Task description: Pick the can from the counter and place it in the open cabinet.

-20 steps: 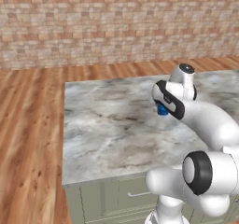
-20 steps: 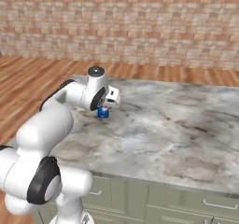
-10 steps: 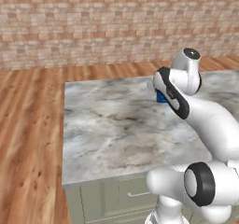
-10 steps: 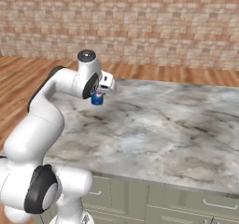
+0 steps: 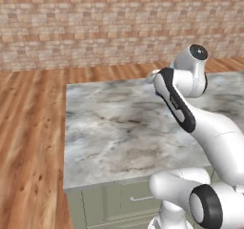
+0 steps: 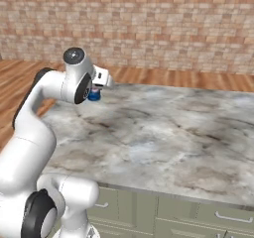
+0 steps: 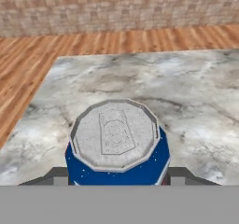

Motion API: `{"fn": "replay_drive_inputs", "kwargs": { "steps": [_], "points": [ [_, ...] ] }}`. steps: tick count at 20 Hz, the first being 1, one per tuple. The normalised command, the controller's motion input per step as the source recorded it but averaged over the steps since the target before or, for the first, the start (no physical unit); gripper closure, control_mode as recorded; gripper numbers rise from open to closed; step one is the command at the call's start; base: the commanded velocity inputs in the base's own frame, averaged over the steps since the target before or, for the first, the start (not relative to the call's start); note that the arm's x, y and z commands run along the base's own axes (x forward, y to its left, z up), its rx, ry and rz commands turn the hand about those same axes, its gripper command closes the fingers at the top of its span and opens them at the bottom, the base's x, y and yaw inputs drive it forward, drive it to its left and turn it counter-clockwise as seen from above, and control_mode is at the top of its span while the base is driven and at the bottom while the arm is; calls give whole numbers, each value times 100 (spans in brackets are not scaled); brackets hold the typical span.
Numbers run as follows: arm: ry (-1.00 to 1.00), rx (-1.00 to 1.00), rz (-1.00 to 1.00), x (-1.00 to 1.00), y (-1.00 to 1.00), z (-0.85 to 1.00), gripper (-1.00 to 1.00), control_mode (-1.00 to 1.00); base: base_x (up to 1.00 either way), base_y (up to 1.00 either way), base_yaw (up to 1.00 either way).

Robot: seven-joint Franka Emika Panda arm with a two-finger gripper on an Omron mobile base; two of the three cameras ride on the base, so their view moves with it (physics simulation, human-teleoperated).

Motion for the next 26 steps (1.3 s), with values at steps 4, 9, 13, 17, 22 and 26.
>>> {"fn": "replay_drive_inputs", "kwargs": {
  "steps": [4, 9, 13, 17, 22, 26],
  "points": [
    [-16, 0, 0, -18, 23, 35, 100, -100, 0, 0, 0],
    [-8, 0, 0, -31, 14, 30, 100, -100, 0, 0, 0],
    [-6, 0, 0, -42, 6, 32, 100, -100, 0, 0, 0],
    [-4, 0, 0, -42, 2, 32, 100, -100, 0, 0, 0],
    [-5, 0, 0, -50, 1, 4, 100, -100, 0, 0, 0],
    [-3, 0, 0, -59, 0, 0, 100, -100, 0, 0, 0]
  ]
}}
